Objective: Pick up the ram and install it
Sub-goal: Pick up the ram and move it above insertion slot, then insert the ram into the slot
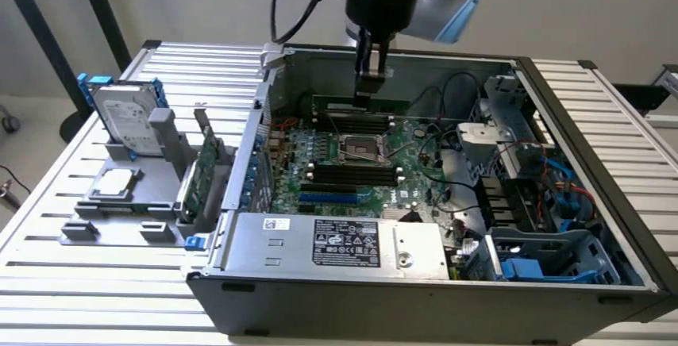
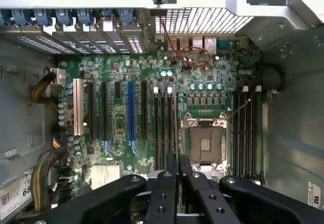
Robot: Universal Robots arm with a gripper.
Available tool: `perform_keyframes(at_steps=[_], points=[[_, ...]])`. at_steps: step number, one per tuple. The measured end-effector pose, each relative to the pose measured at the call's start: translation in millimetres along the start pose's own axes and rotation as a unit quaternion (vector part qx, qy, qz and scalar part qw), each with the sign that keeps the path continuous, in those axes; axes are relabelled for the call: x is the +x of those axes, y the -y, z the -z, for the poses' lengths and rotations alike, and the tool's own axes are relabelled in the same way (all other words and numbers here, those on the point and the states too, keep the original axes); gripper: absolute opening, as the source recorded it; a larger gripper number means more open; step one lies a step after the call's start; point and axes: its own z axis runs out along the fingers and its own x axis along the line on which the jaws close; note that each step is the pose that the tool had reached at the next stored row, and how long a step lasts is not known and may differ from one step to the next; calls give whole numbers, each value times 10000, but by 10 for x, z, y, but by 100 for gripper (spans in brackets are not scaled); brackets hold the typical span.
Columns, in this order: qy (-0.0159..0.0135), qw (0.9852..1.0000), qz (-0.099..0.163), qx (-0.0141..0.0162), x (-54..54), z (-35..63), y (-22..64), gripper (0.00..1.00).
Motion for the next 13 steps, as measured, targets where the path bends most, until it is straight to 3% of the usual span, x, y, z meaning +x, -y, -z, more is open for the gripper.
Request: perform_keyframes(at_steps=[3,13], points=[[1,10000,-13,7,4,-48,20,13],[1,10000,-13,6,4,-50,21,13]])
